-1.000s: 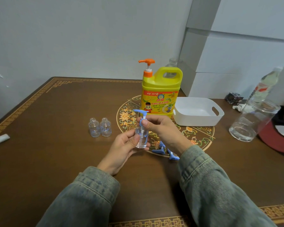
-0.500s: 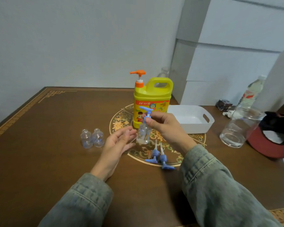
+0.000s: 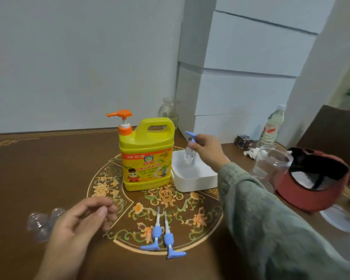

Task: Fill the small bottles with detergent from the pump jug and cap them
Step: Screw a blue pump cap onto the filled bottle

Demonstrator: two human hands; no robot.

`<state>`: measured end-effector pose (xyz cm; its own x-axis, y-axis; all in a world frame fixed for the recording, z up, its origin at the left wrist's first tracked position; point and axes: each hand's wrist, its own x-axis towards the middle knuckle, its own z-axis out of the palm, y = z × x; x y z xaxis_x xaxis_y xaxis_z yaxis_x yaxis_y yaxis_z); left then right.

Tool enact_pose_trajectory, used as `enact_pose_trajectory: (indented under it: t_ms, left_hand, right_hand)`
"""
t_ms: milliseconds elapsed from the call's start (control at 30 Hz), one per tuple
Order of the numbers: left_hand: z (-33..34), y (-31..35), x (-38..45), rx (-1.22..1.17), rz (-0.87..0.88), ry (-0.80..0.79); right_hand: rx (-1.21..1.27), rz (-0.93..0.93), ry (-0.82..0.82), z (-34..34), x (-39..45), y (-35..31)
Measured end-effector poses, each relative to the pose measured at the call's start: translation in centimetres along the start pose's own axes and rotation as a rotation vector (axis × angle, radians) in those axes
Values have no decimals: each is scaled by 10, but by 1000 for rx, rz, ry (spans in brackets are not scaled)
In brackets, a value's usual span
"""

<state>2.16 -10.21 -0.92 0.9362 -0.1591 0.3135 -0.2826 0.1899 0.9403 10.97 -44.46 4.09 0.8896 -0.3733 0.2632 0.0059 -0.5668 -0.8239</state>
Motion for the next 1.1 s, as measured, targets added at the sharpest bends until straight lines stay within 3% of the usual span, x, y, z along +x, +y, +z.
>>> enact_pose_trajectory:
  t_ms: [233,700,900,1100]
  left_hand:
    - [-11,-13,-1,52,-29,-8]
    - [-12,-24,1,40,-110,4]
    - [-1,-20,2,19,-122,-18]
    - [-1,-9,-11,139,-41,-37]
  right_hand:
    - [-77,48,-117,49,16,22]
    - [-87,14,-124,49,14,26]
    - [-136,-39,60,17,7,-2]
    - [27,-99,224,19,-87,-42]
